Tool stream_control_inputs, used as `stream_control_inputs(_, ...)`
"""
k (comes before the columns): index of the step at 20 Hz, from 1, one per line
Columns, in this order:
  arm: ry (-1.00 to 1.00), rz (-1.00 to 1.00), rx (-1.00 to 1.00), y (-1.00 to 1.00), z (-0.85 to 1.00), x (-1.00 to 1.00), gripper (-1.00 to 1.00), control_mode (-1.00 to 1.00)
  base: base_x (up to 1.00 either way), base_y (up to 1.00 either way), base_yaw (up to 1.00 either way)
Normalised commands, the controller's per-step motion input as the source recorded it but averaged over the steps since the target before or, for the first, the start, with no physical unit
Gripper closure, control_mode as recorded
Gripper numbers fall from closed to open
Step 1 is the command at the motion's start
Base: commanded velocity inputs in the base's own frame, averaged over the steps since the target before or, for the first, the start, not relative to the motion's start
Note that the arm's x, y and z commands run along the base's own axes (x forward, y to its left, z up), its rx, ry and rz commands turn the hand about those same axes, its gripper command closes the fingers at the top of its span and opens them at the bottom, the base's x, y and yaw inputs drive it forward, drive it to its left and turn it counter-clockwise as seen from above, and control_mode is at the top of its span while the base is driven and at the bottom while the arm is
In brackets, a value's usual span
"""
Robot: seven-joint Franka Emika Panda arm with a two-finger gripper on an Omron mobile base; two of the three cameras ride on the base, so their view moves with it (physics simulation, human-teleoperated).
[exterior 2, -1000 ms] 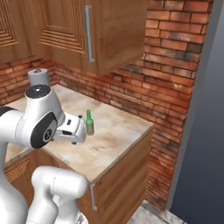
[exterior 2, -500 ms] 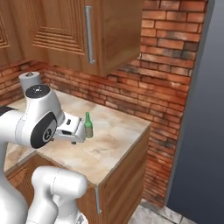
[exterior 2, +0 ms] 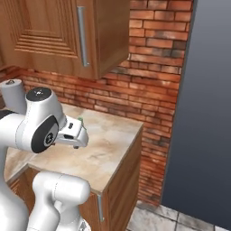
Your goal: Place the drinks on the dining counter in a tight cluster.
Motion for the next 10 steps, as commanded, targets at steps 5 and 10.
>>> stream_control_inputs(5, 0.00, 0.00, 0.00, 0.00, 0.00, 0.00, -1.00, 1.00, 0.71, 0.66, -0.21)
stream_control_inputs(10, 0.00, 0.00, 0.00, 0.00, 0.00, 0.00, -1.00, 1.00, 0.64, 0.93, -0.10)
